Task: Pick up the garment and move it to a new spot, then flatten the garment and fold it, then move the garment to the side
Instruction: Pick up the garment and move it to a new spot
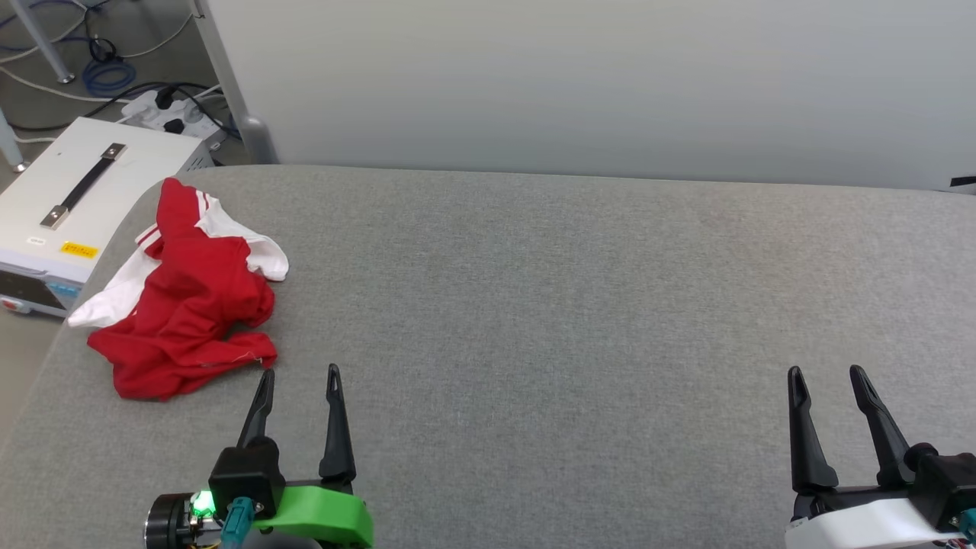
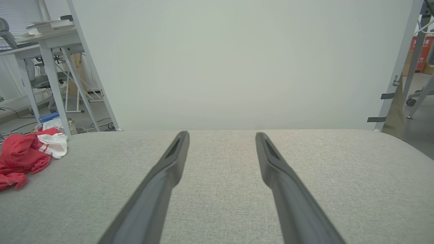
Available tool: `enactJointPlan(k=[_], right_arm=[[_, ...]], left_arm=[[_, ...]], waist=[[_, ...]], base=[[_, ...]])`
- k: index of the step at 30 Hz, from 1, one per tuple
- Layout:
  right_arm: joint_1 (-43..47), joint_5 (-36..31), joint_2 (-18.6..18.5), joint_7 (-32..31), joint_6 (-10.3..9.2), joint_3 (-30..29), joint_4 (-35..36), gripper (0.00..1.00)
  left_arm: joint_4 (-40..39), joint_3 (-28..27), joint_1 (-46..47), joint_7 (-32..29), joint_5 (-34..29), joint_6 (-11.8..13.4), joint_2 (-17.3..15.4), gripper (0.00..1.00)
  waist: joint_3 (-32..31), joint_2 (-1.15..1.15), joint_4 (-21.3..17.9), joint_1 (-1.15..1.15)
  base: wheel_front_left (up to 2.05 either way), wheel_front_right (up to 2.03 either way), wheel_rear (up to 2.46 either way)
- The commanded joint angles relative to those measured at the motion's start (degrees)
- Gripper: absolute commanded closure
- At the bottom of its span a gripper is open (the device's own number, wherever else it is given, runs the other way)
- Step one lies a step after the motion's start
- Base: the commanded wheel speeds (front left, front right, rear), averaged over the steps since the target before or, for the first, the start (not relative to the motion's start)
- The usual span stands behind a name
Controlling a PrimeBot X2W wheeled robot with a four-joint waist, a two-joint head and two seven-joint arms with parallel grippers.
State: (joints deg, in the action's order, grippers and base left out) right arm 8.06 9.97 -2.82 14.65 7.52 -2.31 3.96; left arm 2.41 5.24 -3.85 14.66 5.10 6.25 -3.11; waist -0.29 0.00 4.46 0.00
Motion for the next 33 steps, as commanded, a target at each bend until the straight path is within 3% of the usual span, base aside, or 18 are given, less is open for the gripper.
enactJointPlan(k=[1, 33], right_arm=[[-0.2, 0.5, -0.1, 0.3, -0.03, 0.1, 0.3, 0.0], [-1.8, -1.3, -0.1, 0.3, -0.03, 1.9, 1.4, 0.0]], left_arm=[[0.0, -0.2, 0.8, 0.3, 0.2, 0.0, 0.2, 0.0], [0.2, -4.8, 2.8, 0.3, 1.6, 0.7, 0.2, 0.0]], waist=[[0.7, 0.0, 1.3, 0.0], [3.3, 0.0, 23.7, 0.0]], base=[[0.0, 0.0, 0.0], [0.0, 0.0, 0.0]])
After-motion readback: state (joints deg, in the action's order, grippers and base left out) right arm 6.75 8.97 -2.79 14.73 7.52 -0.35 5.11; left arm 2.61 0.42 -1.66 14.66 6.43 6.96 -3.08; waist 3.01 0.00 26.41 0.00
